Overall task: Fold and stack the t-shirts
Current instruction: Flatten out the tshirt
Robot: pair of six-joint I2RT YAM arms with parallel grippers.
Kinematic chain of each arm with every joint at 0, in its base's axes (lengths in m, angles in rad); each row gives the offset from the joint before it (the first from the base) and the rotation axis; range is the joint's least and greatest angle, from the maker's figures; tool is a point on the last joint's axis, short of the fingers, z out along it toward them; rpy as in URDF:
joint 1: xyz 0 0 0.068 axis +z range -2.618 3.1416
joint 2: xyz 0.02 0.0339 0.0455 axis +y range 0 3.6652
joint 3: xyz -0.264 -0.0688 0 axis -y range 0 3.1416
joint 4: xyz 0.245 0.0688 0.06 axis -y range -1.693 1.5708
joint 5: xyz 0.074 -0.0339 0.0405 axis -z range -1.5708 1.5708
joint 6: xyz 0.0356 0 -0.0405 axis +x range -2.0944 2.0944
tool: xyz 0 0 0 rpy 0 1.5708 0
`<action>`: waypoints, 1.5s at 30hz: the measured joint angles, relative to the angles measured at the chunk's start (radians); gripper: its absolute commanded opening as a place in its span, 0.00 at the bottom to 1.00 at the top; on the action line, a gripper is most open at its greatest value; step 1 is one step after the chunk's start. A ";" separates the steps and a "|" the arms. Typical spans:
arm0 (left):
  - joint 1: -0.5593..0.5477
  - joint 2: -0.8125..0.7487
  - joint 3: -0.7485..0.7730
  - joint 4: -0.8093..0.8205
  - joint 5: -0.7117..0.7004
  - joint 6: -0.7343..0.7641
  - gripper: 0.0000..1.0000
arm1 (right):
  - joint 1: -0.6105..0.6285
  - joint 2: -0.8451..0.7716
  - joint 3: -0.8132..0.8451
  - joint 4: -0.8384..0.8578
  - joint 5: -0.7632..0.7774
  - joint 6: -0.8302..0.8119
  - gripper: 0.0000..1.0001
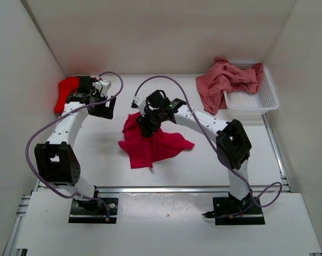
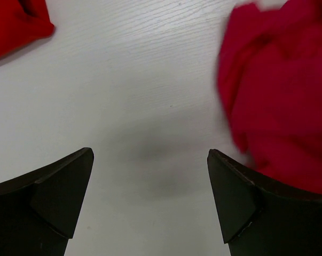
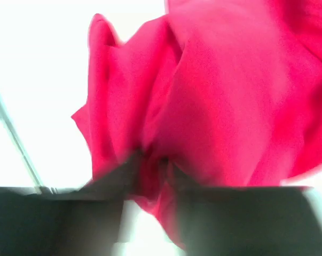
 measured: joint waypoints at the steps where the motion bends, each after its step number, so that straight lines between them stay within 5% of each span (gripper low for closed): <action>1: 0.005 0.000 0.000 0.000 0.001 -0.002 0.99 | 0.025 -0.022 0.000 0.003 -0.011 0.013 0.67; 2: 0.007 0.000 0.000 0.000 0.001 -0.003 0.98 | 0.035 -0.045 -0.001 0.001 -0.022 0.021 0.89; 3: 0.003 0.000 -0.002 0.001 0.003 -0.003 0.99 | 0.033 -0.073 -0.008 0.006 -0.031 0.033 0.98; 8: -0.106 -0.010 -0.028 -0.008 0.006 0.042 0.99 | -0.097 -0.218 -0.090 0.038 0.047 0.095 0.98; 15: -0.609 -0.040 -0.078 -0.047 -0.035 0.187 0.99 | -0.360 -0.255 -0.191 0.061 0.336 0.130 0.98; 19: -0.791 0.060 -0.033 -0.030 -0.035 0.220 0.98 | -0.429 -0.272 -0.288 0.068 0.512 0.106 0.99; 29: -0.890 0.446 0.082 0.116 -0.155 0.251 0.99 | -0.616 -0.500 -0.409 0.105 0.662 0.076 0.99; 32: -0.891 0.462 0.095 0.138 -0.162 0.245 0.79 | -0.640 -0.554 -0.435 0.107 0.660 0.078 0.97; 36: -0.900 0.475 0.092 0.146 -0.168 0.229 0.01 | -0.654 -0.578 -0.470 0.109 0.646 0.081 0.95; 40: -0.887 0.533 0.247 0.027 -0.108 0.206 0.00 | -0.656 -0.578 -0.483 0.105 0.636 0.090 0.94; 45: -0.785 0.603 0.816 -0.053 0.152 0.127 0.00 | -0.689 -0.578 -0.482 0.105 0.638 0.129 0.93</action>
